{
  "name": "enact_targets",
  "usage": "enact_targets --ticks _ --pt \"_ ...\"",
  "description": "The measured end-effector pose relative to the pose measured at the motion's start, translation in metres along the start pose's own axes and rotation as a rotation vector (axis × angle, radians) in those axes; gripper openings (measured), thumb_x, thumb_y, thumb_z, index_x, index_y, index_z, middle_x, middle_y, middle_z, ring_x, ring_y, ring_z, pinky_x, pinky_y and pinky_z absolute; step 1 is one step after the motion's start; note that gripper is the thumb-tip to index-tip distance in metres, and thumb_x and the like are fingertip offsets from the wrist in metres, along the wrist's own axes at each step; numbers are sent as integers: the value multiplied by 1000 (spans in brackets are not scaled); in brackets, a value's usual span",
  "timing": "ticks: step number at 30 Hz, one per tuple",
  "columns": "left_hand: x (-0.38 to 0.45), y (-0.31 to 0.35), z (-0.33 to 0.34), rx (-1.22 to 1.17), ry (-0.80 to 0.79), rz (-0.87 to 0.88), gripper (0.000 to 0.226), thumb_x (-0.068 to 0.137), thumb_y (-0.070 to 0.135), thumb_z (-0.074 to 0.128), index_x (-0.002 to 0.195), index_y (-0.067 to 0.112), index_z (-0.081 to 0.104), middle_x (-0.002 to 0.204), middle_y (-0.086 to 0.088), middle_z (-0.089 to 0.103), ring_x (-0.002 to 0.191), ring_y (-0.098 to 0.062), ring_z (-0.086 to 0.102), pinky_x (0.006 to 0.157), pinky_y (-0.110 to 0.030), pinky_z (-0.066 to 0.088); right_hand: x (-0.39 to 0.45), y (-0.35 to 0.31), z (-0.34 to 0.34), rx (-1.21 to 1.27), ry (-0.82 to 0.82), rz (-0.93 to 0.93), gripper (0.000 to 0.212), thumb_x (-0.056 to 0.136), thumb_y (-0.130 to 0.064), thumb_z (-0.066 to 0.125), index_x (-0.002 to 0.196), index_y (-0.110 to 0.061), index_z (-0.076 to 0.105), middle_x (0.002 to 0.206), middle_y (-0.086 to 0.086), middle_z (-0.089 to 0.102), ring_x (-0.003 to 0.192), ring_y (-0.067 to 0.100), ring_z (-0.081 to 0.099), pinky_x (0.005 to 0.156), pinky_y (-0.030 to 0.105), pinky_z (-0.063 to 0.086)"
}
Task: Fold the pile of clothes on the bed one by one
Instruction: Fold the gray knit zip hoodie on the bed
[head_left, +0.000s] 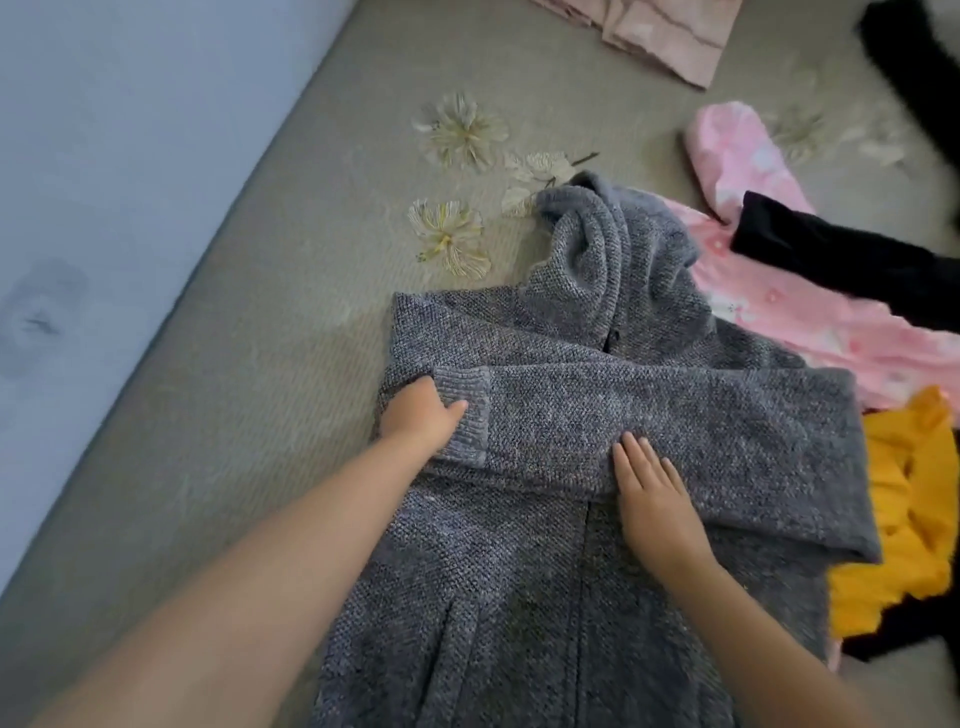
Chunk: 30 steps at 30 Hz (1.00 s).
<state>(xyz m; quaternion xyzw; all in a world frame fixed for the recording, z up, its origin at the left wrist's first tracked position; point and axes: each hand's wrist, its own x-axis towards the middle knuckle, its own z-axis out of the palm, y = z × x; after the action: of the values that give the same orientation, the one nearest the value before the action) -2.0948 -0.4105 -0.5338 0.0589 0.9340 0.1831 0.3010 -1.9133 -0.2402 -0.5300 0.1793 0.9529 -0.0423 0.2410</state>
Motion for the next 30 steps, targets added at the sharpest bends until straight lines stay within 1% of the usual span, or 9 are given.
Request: enact_targets --ticks 5,7,9,13,16,19,22,27,30 --pt "3 -6 -11 -387 307 262 24 94 18 46 110 1 52 89 -8 56 85 -29 53 60 -23 27 -3 -11 5 78 170 31 58 98 -6 33 140 -10 -7 153 6 0 132 16 -22 109 27 -12" --pt "5 -17 -20 -375 418 317 14 94 15 46 97 2 52 72 2 45 71 -21 44 52 -27 20 -2 -25 1 84 283 -17 63 83 0 61 137 2 29 143 17 35 135 31 15 108 43 13" --pt "11 -30 -24 -308 414 242 13 94 15 45 96 2 50 75 -1 46 71 -19 42 54 -27 17 4 -39 1 43 301 -56 60 74 -4 72 128 3 48 133 19 49 126 37 41 101 49 23" --pt "15 -40 -22 -119 285 113 30 92 11 48 118 -4 46 110 -21 54 100 -34 51 79 -36 38 20 -47 12 43 25 -23 60 98 -39 25 146 -19 -4 154 -1 -14 138 21 -22 108 38 -17" --pt "3 -21 -11 20 398 392 42 84 3 58 123 -10 46 123 -28 50 118 -43 45 99 -48 36 23 -40 14 131 -17 -63 65 95 -53 20 145 -23 -10 143 -9 -28 130 16 -32 107 35 -19" --pt "5 11 3 121 358 628 43 85 10 54 124 -7 50 133 -27 45 128 -43 37 105 -49 25 25 -22 -11 321 81 -112 50 99 -36 31 145 -19 23 153 -6 14 142 12 10 112 25 7" --pt "31 42 16 125 227 527 53 95 28 39 141 4 28 152 -13 18 142 -26 7 114 -39 5 49 4 -45 503 309 38 34 96 -18 43 127 -7 52 131 6 54 121 19 47 99 22 31" --pt "62 46 42 306 210 423 59 96 40 27 142 4 25 152 -12 18 142 -24 8 112 -37 -3 117 42 -101 687 518 325 28 95 -18 44 115 -6 60 110 8 61 93 13 48 80 19 33" --pt "66 46 50 306 218 452 65 89 42 22 134 -2 40 143 -17 36 137 -30 27 111 -41 6 156 61 -122 864 578 442 31 94 -28 45 116 -11 58 113 6 62 100 18 53 82 25 37"
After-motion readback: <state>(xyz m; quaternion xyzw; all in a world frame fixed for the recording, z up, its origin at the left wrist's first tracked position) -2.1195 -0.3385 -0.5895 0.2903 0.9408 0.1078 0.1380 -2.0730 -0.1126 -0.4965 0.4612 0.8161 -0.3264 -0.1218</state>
